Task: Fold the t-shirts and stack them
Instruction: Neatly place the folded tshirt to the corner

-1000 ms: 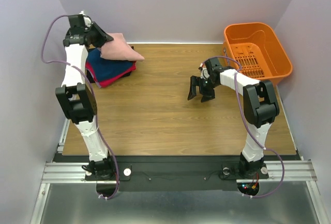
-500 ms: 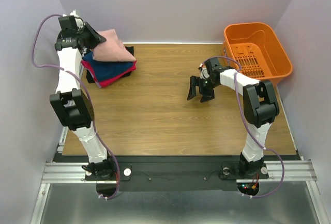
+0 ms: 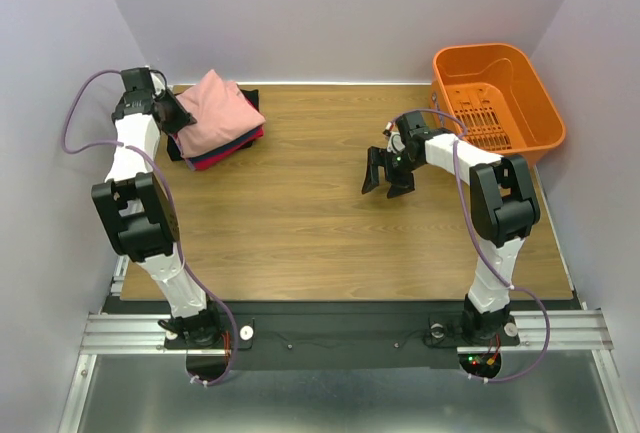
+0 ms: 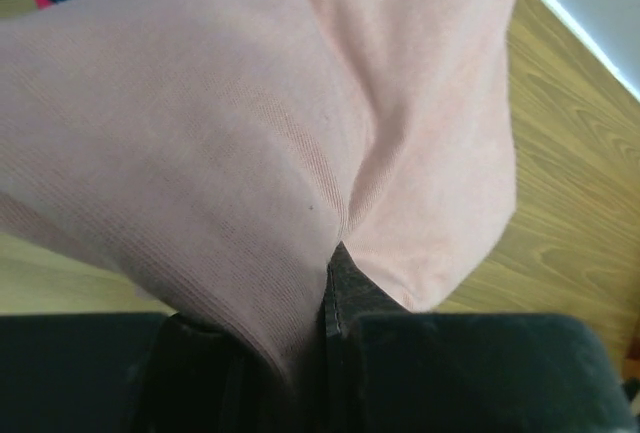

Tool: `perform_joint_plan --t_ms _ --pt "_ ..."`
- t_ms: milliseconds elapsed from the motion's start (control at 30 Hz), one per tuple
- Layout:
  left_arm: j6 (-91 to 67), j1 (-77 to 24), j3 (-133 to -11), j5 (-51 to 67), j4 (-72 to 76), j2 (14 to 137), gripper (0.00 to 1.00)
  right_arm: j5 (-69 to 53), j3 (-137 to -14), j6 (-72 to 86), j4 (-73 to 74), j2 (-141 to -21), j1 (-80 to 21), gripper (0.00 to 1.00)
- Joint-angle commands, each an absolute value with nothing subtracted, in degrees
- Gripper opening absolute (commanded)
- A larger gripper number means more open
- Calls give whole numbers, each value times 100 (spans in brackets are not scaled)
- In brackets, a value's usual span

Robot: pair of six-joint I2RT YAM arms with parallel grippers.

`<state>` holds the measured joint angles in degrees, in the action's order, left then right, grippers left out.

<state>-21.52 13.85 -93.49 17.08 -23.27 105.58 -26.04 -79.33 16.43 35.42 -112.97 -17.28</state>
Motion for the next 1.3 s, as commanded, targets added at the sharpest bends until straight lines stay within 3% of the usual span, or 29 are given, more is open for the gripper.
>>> perform_joint_plan --t_ms 0,367,667,733,767,833,900,967,1267 --pt "-2021 1397 -9308 1223 -1925 10362 0 -2681 -7884 1591 3621 -11391 -1758 92" --pt "-2206 1406 -9598 1055 -1749 11047 0 -2672 -7849 1573 3621 -11347 -1758 92" --pt "-2329 1406 -9158 835 -1556 11276 0 -2637 -7936 1556 3665 -11347 -1758 92" --pt "-2347 1406 -9245 756 -1634 11250 14 -2628 -7998 1556 3674 -11329 -1758 92" --pt "-2355 1398 -9272 721 -1661 11241 30 -2619 -8015 1564 3691 -11312 -1767 92" --pt "-2364 1398 -9413 624 -1757 11180 48 -2610 -8085 1573 3718 -11294 -1758 92" --pt "-2364 1406 -9535 580 -1836 11101 81 -2593 -8138 1573 3735 -11276 -1758 92" --pt "-2355 1406 -9597 536 -1898 11039 99 -2593 -8191 1573 3744 -11259 -1767 92" --pt "-2504 1433 -9133 -544 -2487 10074 98 -2496 -8279 1556 3823 -11083 -1758 92"
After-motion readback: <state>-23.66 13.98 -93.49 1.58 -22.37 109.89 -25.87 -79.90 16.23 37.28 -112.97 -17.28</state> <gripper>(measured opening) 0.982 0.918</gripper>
